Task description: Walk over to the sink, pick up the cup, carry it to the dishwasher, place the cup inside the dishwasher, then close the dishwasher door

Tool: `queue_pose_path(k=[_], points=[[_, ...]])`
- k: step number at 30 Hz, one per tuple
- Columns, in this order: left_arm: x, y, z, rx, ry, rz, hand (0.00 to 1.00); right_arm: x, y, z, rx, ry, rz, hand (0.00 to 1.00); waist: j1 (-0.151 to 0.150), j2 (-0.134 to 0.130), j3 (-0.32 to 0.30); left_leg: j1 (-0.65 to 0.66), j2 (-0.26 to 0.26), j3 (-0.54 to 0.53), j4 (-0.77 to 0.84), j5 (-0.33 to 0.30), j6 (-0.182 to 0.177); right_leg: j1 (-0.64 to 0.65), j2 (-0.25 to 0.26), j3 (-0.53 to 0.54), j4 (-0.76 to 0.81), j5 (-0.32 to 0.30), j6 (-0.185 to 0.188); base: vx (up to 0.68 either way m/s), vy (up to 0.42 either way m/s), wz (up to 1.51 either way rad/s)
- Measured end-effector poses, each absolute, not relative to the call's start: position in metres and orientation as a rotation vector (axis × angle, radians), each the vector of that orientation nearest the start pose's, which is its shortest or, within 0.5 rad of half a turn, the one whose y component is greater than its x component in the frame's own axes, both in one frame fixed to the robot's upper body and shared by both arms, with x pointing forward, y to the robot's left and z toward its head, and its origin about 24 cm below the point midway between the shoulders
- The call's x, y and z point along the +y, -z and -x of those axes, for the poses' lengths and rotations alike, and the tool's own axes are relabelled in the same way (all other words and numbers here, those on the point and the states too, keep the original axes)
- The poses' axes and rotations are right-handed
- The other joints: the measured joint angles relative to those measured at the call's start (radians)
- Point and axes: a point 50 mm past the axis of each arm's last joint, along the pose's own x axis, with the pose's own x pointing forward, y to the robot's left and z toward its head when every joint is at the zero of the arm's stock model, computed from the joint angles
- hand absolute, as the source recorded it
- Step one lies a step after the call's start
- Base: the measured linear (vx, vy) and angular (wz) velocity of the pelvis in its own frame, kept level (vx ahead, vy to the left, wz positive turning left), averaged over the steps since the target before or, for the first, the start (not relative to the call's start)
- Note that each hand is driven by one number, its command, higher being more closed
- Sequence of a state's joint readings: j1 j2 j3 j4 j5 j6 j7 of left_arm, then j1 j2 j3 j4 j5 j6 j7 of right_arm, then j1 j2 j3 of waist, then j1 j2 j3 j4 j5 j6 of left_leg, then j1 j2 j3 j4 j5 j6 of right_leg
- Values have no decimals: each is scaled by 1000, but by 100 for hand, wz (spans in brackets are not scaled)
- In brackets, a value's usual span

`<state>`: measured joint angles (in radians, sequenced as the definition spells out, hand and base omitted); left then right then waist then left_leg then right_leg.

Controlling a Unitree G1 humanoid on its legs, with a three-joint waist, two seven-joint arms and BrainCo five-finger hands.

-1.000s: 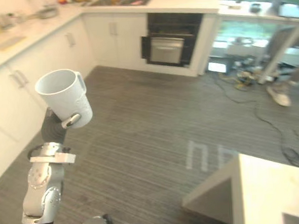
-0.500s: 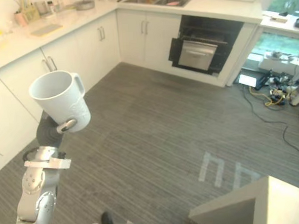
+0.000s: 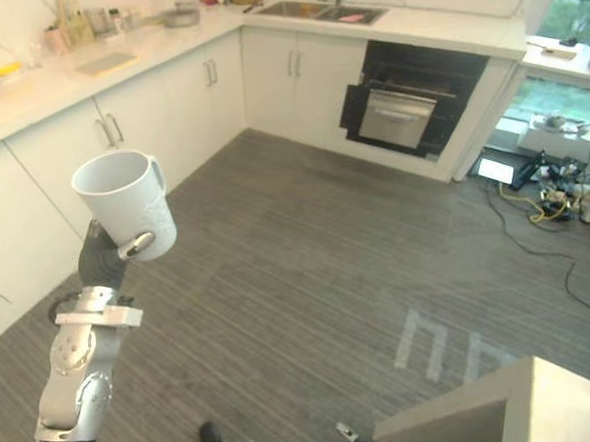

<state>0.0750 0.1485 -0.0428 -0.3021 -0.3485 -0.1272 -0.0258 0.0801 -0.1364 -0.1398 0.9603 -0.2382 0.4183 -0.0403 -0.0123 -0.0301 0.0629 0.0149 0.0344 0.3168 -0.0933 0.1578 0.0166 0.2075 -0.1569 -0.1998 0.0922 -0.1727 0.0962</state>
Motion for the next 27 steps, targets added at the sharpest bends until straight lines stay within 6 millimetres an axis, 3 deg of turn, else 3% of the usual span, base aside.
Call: queue_pose_path(k=[5, 9, 11, 12, 13, 19, 27], points=[[152, -106, -232, -328, 143, 215, 100, -231, 156, -91, 1369, 259, 275, 0, -11, -10, -7, -3, 23, 27, 0, 42, -32, -13, 18, 31, 1, 48, -44, 17, -21, -9], [150, -108, -232, -337, 154, 216, 100, -228, 156, -95, 1327, 284, 198, 0, -11, 31, -19, -27, 72, 34, 0, 43, -31, -41, 58, 52, -4, 67, -54, -111, -38, -13], [150, -108, -232, -337, 151, 205, 100, -229, 156, -93, 1324, 295, 177, 0, -10, 50, -22, -39, 88, 25, 0, 13, -27, -53, 77, 50, -18, 69, -51, -175, -45, -7], [151, -108, -232, -337, 149, 200, 100, -229, 156, -92, 1321, 300, 167, 0, -9, 52, -24, -49, 87, 20, 0, -4, -48, -54, 76, 46, -34, 72, -46, -131, -30, -7], [161, -110, -228, -347, 111, 185, 100, -224, 161, -73, 1309, 329, 94, 0, -30, 17, -40, 0, 18, 33, 1, -10, -1, -86, 23, 56, -100, 141, -6, -73, -12, -3], [161, -109, -228, -345, 107, 185, 100, -224, 161, -70, 1312, 332, 82, 0, -28, 18, -38, 3, 18, 36, 1, -17, 5, -94, 32, 82, -102, 139, -9, 3, 2, -5], [169, -78, -227, -282, 36, 289, 100, -211, 163, -51, 1270, 304, -331, 0, -43, 11, -42, -32, -11, -124, 2, -19, 8, -106, 52, 82, -80, 92, -28, 47, 3, 15]])
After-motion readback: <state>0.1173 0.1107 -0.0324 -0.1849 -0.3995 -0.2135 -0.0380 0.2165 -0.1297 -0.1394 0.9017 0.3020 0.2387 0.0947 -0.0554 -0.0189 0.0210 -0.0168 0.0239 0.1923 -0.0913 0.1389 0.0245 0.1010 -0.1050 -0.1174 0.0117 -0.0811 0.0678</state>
